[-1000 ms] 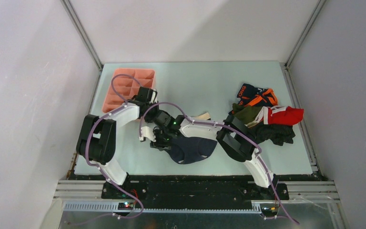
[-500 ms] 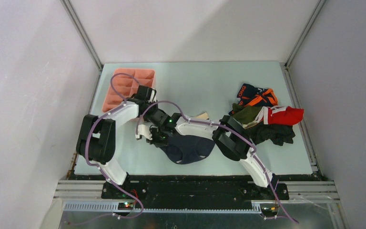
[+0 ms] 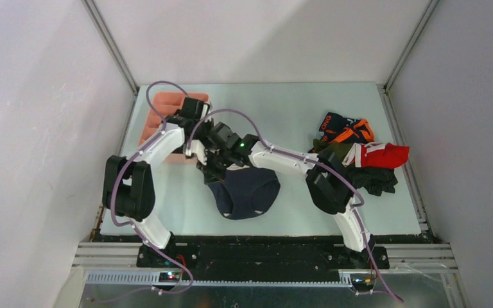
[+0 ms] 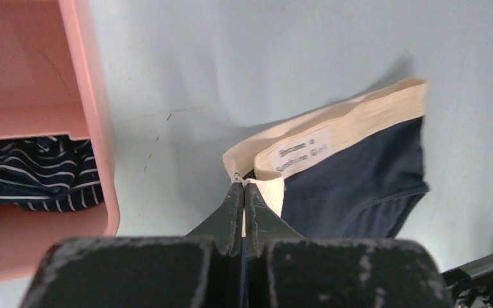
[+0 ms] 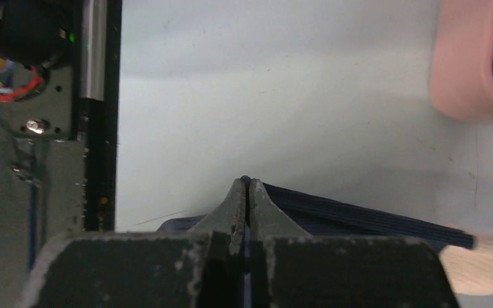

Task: Roll the underwear
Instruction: Fold the underwear at the center of the board.

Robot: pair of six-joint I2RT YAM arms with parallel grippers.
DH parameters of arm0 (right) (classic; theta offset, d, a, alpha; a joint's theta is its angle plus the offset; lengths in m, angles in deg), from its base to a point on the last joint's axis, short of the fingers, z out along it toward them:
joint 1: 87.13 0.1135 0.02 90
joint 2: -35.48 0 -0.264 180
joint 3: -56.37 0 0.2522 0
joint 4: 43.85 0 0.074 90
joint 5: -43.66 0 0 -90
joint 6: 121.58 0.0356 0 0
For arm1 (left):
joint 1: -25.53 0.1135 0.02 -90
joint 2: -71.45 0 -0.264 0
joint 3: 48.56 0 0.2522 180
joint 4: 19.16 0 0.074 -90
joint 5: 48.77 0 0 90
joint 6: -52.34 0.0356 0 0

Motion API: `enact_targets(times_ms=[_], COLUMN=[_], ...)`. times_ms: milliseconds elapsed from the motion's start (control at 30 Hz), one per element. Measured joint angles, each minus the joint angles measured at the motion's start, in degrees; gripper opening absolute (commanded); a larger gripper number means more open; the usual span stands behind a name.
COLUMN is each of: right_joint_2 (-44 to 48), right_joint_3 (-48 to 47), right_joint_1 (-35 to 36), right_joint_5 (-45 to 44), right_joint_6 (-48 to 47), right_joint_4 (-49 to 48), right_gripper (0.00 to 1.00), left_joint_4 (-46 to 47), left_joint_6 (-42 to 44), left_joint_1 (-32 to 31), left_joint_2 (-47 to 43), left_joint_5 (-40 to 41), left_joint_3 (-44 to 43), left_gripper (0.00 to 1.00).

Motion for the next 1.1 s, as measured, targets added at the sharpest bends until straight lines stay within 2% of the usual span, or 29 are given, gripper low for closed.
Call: enact_targets(times_ms=[167, 367, 500, 767, 1100], right_joint_2=[4.72, 15.61, 18.88, 20.46, 21.84], right_joint_3=[3.41, 14.4, 19.47, 26.6, 31.26], right_joint_1=[-3.3, -8.09, -9.73, -13.33, -16.83], right_joint_5=[3.76, 6.67, 7.34, 10.03, 11.21], right_joint_6=[4.59, 7.19, 8.04, 10.47, 11.65], right_joint_4=[-1.29, -6.49, -9.18, -10.91, -13.57], right_gripper=[0.0, 0.0, 0.0, 0.0, 0.0], left_joint_4=[-0.5, -1.2, -1.31, -1.62, -3.3], left_joint_6=[-0.26, -0.7, -1.22, -2.05, -1.64], left_joint_1=[-0.26, -1.42, -3.74, -9.25, -11.37], left_joint_2=[0.07, 2.99, 4.81, 8.46, 13.25], left_joint_5=[-2.34, -4.98, -6.4, -3.91, -0.17], left_joint_3=[-3.89, -9.29, -11.5, -13.9, -18.53], left_gripper=[0.0, 0.0, 0.0, 0.0, 0.0])
